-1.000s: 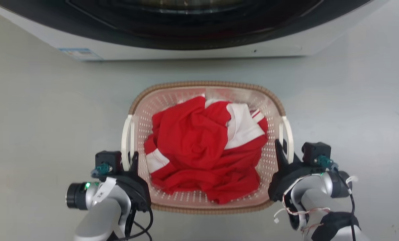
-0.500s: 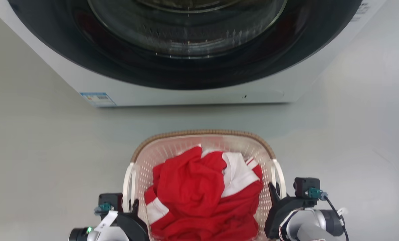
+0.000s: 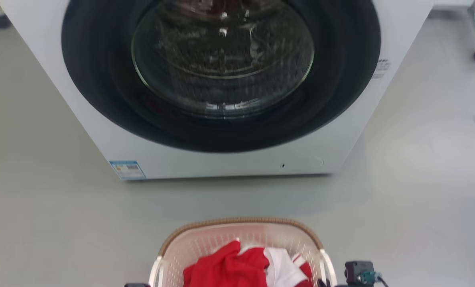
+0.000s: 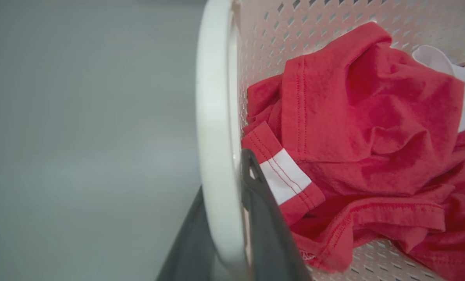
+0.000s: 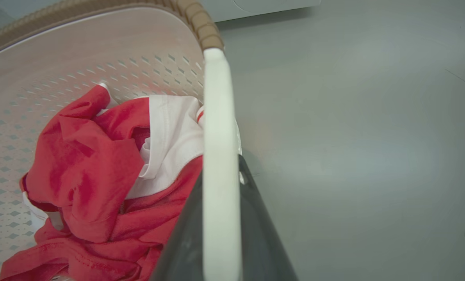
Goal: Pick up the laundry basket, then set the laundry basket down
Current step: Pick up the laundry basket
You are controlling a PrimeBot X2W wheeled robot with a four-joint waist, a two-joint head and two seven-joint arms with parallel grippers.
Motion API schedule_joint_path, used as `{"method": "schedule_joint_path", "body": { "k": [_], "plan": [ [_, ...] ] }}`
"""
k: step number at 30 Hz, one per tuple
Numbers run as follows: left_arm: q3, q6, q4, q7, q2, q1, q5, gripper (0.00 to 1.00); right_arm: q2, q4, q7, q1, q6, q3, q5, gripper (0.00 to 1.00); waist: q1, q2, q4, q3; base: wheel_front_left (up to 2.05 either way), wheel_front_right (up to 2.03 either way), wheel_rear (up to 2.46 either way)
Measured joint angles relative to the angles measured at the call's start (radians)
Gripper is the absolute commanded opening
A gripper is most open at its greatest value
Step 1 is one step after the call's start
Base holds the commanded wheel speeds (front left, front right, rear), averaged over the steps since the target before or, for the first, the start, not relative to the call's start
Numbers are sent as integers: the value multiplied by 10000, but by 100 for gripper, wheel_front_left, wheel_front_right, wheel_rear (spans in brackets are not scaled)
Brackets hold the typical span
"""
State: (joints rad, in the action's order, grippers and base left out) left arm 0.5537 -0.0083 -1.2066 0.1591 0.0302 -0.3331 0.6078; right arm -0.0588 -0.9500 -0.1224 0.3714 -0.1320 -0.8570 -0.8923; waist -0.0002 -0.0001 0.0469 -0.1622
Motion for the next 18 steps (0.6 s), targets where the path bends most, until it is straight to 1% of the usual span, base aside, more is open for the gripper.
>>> {"method": "schedule_joint_path", "body": {
  "k": [10,16,18],
  "plan": [
    [140,2,-125,-278,23,546,92,0,-2,58,257,-557,-13,-485,-660,0,0,0,-97,1141,0,0,0],
    [240,6,-136,-431,33,548,134,0,-29,54,334,-555,-25,-675,-1003,0,1,0,-184,1452,0,0,0],
    [282,6,-144,-441,35,554,136,0,-31,40,334,-558,-79,-744,-1124,0,1,-1,-202,1509,0,0,0]
  ]
}}
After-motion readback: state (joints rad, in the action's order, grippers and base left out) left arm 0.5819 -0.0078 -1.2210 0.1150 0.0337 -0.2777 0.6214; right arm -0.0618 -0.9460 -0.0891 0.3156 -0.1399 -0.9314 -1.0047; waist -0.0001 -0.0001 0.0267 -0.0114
